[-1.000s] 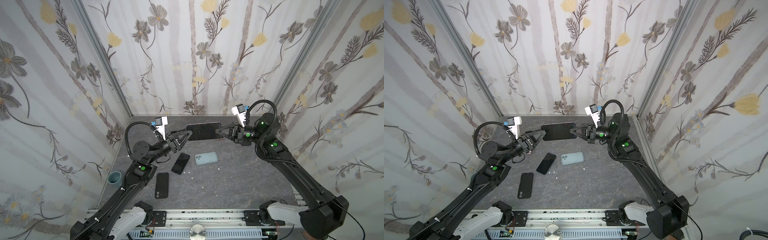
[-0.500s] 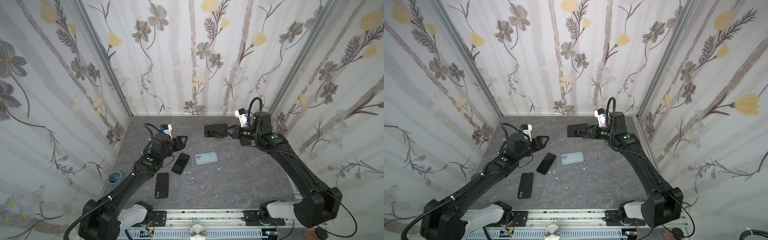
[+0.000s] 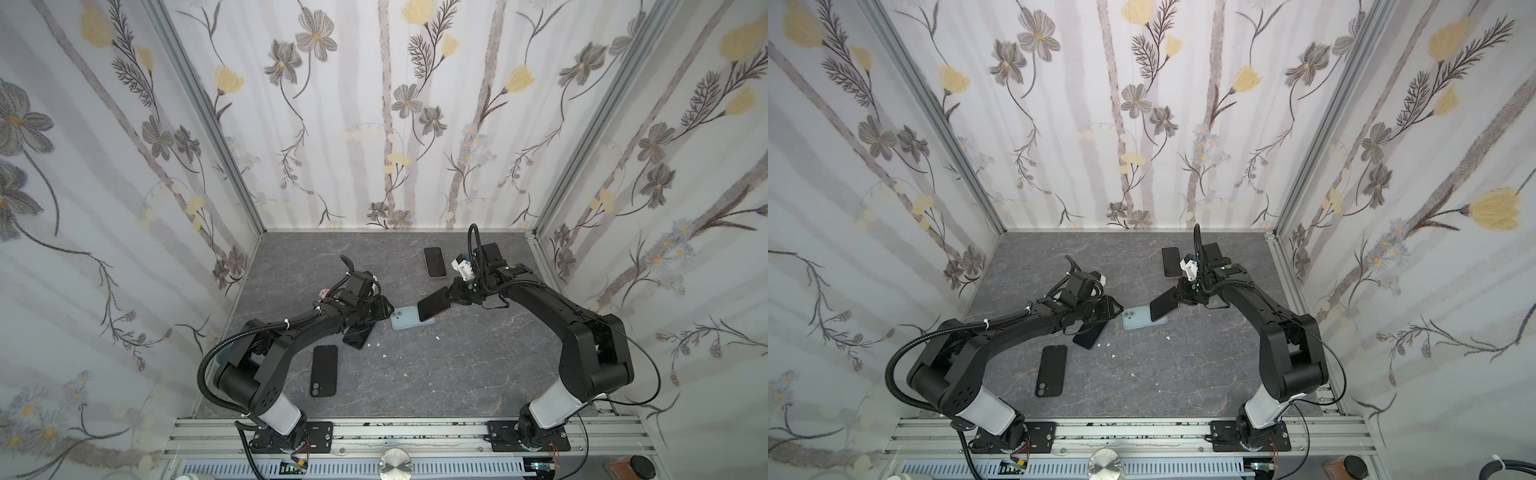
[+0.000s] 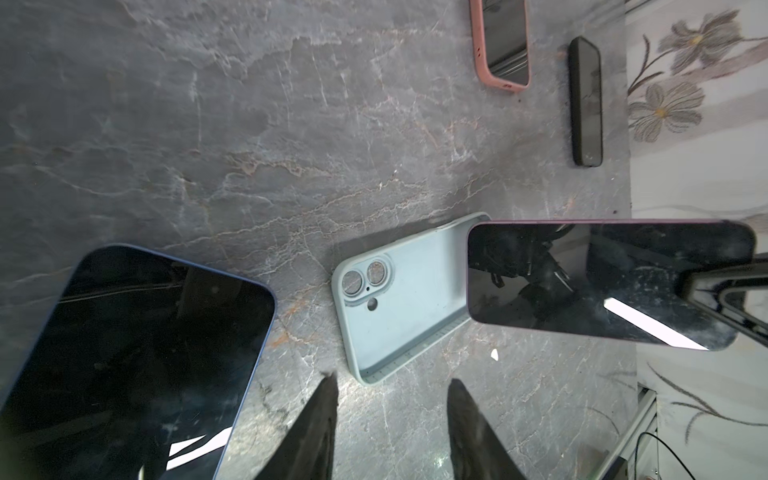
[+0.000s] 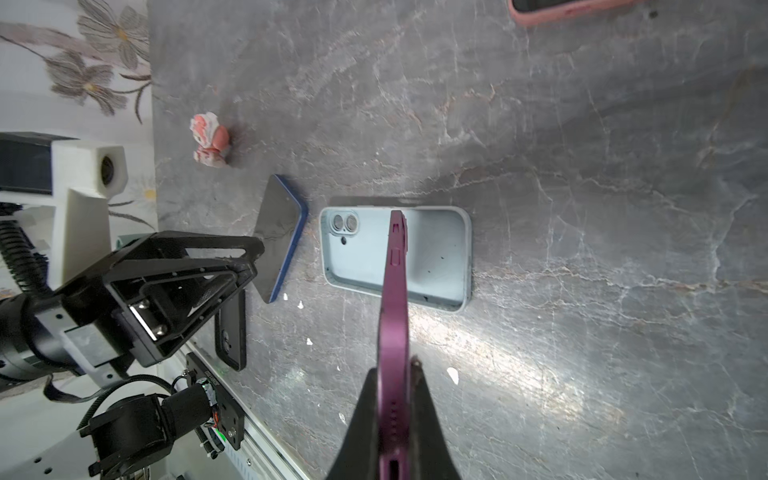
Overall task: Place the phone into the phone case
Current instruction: 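Lower the purple phone toward the light blue case while left gripper grips the case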
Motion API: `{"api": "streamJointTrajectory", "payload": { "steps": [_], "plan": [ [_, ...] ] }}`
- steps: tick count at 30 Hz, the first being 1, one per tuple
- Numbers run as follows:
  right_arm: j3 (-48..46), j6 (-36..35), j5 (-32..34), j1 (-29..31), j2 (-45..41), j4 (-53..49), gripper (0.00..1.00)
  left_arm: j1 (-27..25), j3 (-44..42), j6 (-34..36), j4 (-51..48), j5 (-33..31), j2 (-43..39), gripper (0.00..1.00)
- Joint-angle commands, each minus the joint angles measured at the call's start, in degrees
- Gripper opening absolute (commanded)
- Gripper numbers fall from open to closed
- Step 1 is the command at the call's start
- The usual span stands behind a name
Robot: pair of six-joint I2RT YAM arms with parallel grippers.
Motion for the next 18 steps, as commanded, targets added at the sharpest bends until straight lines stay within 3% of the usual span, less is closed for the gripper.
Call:
{"api": "streamJointTrajectory", "payload": {
  "steps": [1, 9, 18],
  "plan": [
    [-1.23, -0.79, -0.08, -0.09, 0.90, 0.98, 0.00, -0.38, 1.12, 0.51, 0.73, 0.97, 2.88, 0.39],
    [-3.68, -0.48, 1.22, -1.32, 0.89, -0.78, 0.00, -2.84, 2.39, -1.25, 2.93, 4.70, 8.02, 0.37],
    [-5.79, -3.75, 2.58, -6.17, -1.34, -5.66, 0.00, -5.39, 1.96, -2.37, 4.26, 6.32, 8.05, 0.37]
  ]
}}
